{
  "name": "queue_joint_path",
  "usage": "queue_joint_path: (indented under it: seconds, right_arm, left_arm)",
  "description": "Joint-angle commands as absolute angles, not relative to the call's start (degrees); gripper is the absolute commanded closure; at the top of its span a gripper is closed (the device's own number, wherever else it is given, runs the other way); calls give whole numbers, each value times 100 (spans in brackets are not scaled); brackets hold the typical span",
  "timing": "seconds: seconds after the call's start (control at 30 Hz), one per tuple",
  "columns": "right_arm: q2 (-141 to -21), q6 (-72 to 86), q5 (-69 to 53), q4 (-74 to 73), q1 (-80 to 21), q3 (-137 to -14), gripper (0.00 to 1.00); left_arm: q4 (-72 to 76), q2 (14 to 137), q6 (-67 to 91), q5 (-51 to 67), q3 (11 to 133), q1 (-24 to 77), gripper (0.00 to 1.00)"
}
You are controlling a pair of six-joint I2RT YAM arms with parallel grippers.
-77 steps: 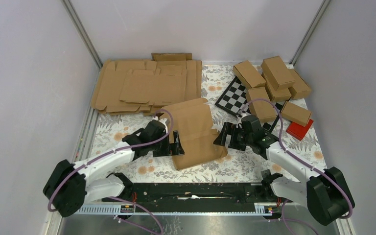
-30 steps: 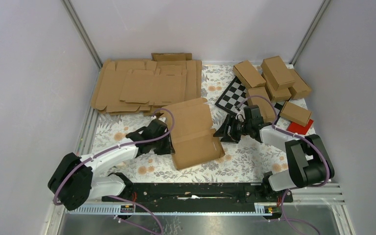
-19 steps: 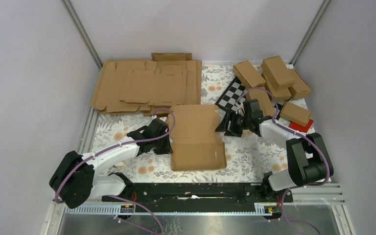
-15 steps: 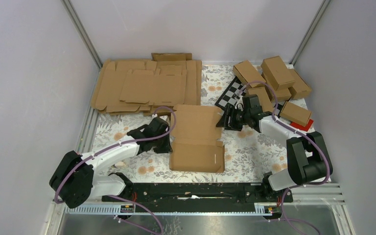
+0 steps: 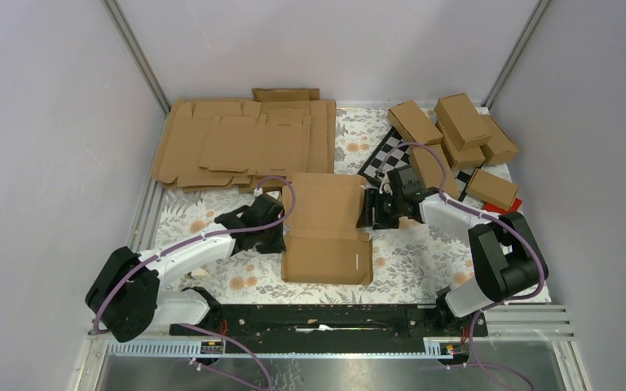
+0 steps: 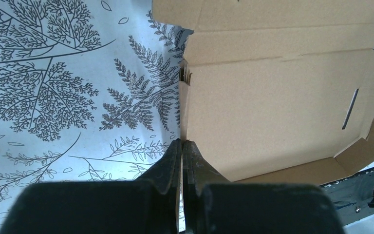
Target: Fold the paper box
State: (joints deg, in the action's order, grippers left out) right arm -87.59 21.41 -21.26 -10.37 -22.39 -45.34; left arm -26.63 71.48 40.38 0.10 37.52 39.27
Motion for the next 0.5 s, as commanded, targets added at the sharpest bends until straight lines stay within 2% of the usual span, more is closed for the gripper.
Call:
queue_joint_path:
  seconds: [0.0, 0.1, 0.2, 0.47]
  right_arm:
    - [-8520, 2052, -1552, -1141, -2321, -4537, 29]
    - [-8478, 2020, -1467, -838, -2310, -4647, 17]
    - [-8481, 2146, -1688, 8, -2245, -4609, 12]
    - [-9062, 2290, -2421, 1193, -2225, -4755, 13]
  left_arm:
    - [-2364, 7134, 4118, -193, 3794, 3964, 100]
    - [-2365, 7136, 4096, -193, 3789, 3963, 100]
    - [-2382, 7149, 4089, -254, 3803, 3964, 100]
    - [-2348, 7194, 4206, -299, 3786, 3964, 100]
